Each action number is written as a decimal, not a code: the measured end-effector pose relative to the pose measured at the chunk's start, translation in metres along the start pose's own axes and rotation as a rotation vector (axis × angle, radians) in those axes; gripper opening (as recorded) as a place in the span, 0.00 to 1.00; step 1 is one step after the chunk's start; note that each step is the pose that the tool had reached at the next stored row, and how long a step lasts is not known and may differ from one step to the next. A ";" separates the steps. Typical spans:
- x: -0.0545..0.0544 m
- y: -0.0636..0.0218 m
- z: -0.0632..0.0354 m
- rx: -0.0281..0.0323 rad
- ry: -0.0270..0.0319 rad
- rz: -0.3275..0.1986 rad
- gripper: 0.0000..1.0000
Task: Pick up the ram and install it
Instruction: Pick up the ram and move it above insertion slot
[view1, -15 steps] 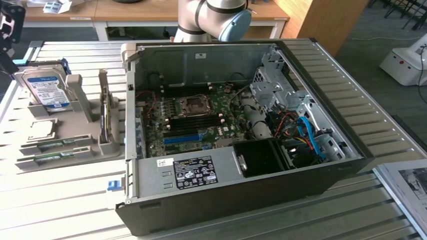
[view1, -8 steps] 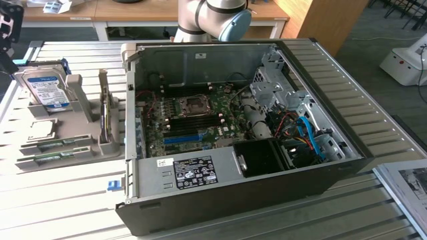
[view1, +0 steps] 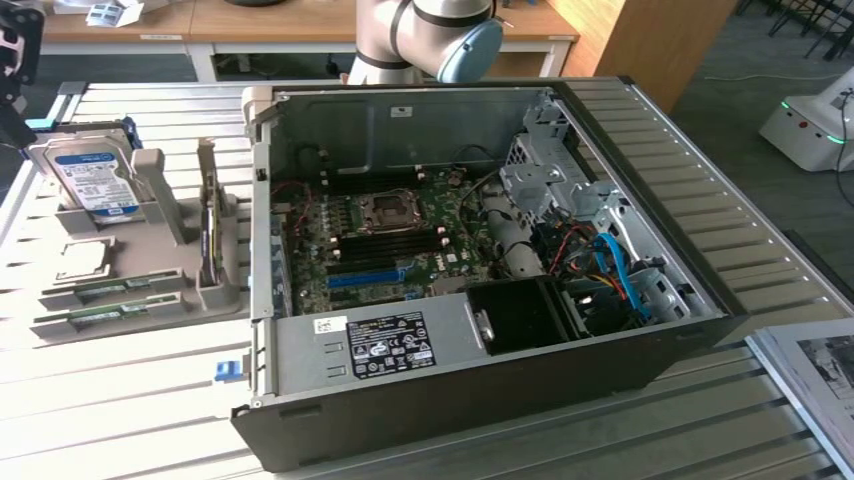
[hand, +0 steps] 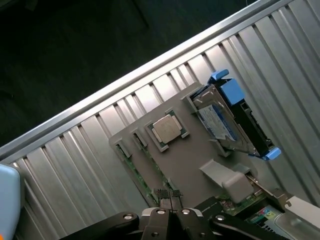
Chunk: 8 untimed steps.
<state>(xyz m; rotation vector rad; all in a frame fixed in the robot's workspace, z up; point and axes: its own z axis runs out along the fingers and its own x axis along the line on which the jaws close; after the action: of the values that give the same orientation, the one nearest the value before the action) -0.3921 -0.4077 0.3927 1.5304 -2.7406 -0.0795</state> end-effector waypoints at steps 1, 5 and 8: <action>0.000 0.0000 0.0000 -0.0003 0.0004 -0.008 0.10; 0.000 0.0000 0.0000 -0.0010 0.0018 -0.040 0.10; 0.000 0.0000 0.0000 -0.0016 0.0028 -0.064 0.10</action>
<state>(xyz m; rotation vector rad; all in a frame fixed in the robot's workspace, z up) -0.3921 -0.4077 0.3927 1.6171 -2.6885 -0.0794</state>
